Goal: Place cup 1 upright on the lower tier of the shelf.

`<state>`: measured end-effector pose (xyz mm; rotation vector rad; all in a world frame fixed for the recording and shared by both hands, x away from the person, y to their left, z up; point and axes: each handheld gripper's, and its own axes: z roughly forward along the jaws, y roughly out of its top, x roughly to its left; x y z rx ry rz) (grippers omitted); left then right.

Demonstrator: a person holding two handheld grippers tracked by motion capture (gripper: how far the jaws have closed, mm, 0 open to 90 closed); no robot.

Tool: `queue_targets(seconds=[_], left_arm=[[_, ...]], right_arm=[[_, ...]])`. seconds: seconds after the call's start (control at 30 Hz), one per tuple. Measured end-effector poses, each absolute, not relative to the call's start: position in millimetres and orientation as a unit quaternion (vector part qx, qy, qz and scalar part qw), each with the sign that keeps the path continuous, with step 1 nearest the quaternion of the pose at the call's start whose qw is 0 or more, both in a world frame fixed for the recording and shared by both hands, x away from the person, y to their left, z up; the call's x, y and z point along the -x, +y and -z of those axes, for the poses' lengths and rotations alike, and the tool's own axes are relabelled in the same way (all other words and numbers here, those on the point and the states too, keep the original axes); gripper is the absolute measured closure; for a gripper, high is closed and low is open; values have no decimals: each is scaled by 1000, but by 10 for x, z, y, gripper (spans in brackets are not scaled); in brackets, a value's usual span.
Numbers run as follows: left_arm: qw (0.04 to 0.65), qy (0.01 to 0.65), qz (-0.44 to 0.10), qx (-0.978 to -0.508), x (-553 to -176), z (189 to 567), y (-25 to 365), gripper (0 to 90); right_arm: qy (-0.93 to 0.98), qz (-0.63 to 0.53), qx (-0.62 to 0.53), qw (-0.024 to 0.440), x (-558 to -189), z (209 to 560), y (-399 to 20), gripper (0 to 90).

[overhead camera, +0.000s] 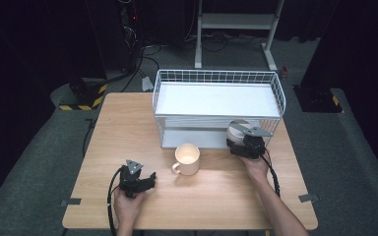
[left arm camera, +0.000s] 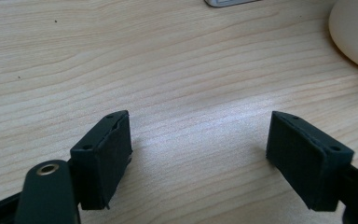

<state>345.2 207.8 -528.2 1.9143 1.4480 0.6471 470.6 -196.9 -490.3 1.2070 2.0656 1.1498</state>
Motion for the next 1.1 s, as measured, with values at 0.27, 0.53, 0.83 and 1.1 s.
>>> queue_targets(seconds=[0.27, 0.53, 0.83, 1.1], left_arm=[[322, 552, -246, -729, -3451, 5282, 2078, 223], [322, 552, -246, -729, -3451, 5282, 2078, 224], [322, 551, -246, -729, -3452, 5282, 2078, 223], [322, 551, -246, -729, -3451, 5282, 2078, 223]], right_arm=[[756, -416, -444, 241, -4801, 4896, -1955, 187], [755, -422, -443, 237, -4821, 4908, -1972, 171], [758, -409, -457, 222, -4809, 4935, -1977, 138], [765, -399, -456, 221, -4740, 4953, -2010, 184]])
